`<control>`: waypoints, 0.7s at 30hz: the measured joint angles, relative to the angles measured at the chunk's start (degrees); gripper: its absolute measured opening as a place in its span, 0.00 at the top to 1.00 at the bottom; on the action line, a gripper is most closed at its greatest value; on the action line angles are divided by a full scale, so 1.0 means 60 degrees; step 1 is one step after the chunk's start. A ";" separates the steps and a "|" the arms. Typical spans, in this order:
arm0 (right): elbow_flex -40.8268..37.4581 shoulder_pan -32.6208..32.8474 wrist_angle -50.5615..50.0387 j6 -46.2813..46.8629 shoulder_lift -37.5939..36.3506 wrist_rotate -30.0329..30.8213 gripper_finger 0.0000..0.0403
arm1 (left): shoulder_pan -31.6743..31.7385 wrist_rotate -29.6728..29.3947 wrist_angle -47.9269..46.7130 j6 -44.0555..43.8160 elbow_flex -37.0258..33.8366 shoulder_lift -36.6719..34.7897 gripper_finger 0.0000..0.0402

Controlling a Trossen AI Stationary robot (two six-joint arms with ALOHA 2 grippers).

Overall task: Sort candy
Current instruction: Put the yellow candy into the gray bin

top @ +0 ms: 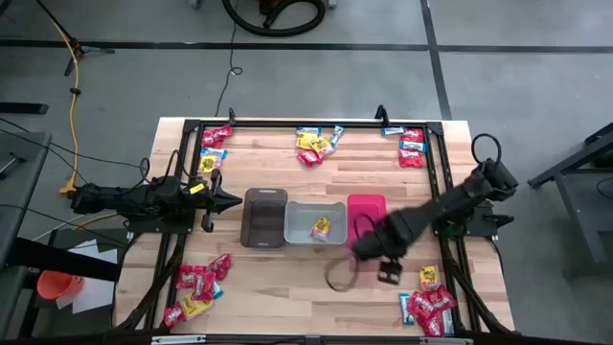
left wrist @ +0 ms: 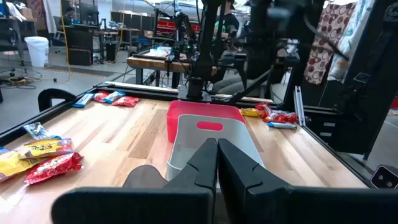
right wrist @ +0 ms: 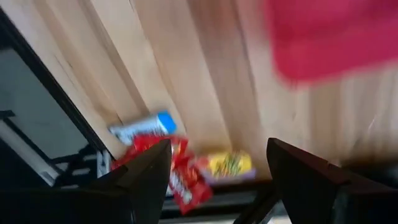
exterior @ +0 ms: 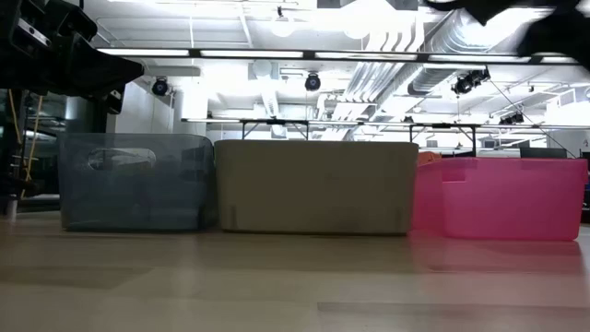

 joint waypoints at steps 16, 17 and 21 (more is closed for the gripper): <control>-0.5530 0.2326 0.4407 0.7804 -0.1457 -0.2058 0.36 | -0.0001 0.0000 0.0000 0.0000 -0.0003 0.0003 1.00; -0.5706 0.2325 0.4778 0.7999 -0.1456 -0.2050 0.36 | 0.0000 0.0000 0.0000 0.0000 0.0000 0.0004 1.00; -0.6263 0.2321 0.5878 0.8732 -0.1456 -0.1929 0.36 | -0.0004 0.0000 0.0000 0.0000 0.0000 0.0002 1.00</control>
